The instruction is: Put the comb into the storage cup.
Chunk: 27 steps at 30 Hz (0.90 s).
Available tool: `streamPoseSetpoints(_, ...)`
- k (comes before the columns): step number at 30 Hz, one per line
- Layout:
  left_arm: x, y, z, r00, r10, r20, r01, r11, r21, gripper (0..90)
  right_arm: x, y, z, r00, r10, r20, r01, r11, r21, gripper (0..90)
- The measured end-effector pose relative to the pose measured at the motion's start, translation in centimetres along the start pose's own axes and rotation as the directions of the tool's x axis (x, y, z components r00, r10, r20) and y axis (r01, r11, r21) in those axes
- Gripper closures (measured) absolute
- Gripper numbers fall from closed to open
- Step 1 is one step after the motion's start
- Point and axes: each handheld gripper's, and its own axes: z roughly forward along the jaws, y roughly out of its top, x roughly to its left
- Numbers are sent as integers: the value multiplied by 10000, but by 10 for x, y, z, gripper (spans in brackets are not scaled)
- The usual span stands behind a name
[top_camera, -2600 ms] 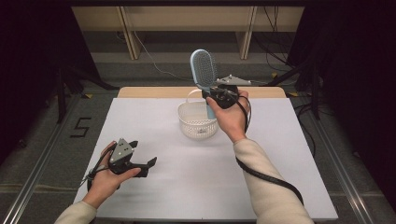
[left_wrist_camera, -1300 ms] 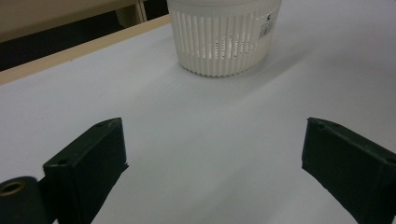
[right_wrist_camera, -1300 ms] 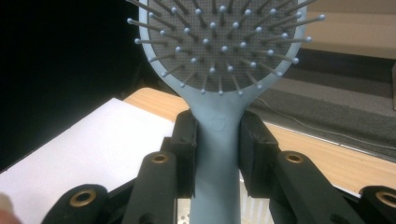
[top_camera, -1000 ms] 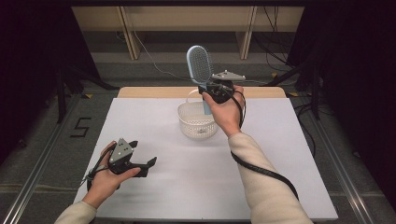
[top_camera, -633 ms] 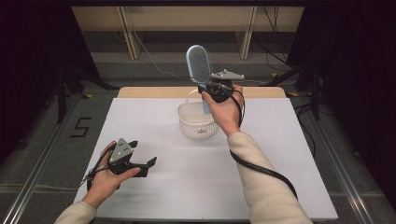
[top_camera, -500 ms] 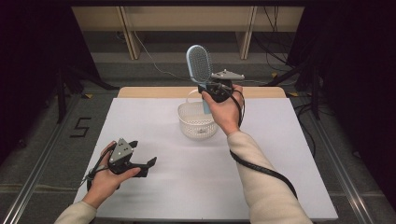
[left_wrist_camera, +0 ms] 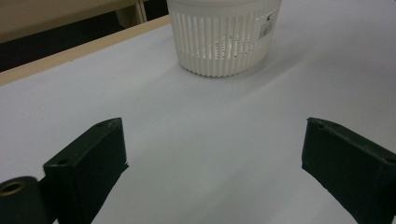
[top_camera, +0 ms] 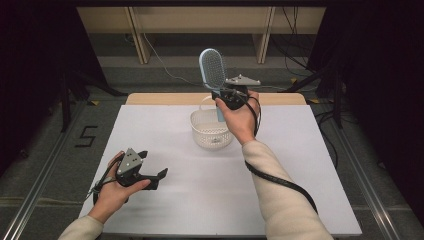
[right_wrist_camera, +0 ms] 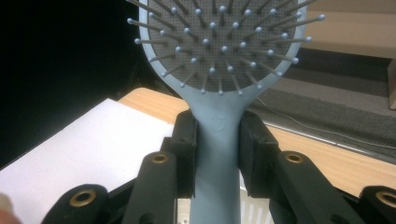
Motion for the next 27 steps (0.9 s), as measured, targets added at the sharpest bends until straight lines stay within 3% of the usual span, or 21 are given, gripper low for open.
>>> streamPoseSetpoints(27, 0, 0, 0, 10000, -19, 38, 19, 10000, -23, 58, 1, -1, 6, 10000, -46, 74, 45, 9999, 130, 703)
